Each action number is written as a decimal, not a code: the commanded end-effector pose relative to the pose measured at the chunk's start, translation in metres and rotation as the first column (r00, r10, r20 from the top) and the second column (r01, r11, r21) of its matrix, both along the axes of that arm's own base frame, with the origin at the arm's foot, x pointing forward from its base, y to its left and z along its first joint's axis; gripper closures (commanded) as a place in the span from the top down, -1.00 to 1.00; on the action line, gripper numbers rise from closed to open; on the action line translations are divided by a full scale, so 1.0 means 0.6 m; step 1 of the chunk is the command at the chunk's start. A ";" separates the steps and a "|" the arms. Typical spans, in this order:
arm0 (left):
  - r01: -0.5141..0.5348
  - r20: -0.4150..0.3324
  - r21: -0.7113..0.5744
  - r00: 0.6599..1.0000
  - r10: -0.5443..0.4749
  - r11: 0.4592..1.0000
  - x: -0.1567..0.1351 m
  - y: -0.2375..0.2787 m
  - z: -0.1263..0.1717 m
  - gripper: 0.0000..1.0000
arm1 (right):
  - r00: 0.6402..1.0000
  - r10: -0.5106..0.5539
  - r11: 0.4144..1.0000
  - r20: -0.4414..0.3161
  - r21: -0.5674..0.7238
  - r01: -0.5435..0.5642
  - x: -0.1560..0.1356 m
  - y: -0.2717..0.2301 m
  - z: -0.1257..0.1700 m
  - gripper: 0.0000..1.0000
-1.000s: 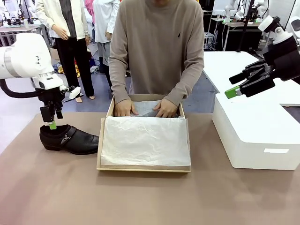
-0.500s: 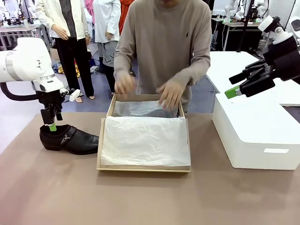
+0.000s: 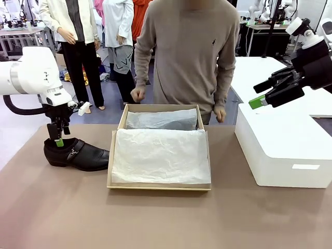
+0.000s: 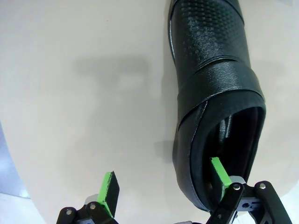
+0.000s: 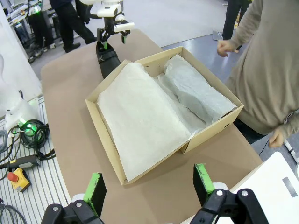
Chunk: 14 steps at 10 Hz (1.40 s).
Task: Pack the shoes into the box.
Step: Place the other shoe of the Shoes into the Shoes Box.
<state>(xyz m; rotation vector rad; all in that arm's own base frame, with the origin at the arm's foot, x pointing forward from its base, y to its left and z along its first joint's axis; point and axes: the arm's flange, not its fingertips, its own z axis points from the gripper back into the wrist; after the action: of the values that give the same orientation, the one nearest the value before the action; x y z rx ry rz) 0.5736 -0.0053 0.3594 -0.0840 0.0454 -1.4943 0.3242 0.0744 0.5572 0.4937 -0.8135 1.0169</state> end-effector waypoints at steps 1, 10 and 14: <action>0.000 -0.010 0.010 1.000 0.000 1.000 0.011 0.004 -0.013 1.00 | 1.000 0.026 0.999 0.016 0.018 -0.026 0.006 0.000 -0.001 1.00; 0.030 -0.075 -0.016 0.997 -0.031 0.999 0.016 0.005 -0.046 0.00 | 1.000 0.026 0.999 0.016 0.018 -0.026 0.006 0.000 -0.001 1.00; 0.030 -0.069 -0.002 0.997 -0.030 1.000 0.012 0.004 -0.040 -1.00 | 1.000 0.026 0.999 0.016 0.018 -0.026 0.006 0.000 -0.001 1.00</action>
<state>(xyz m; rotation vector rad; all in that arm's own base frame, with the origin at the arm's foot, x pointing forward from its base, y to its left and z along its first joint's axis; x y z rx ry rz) 0.5787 -0.0069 0.3367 -0.1508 0.1085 -1.5046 0.3242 0.0744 0.5572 0.4937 -0.8135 1.0169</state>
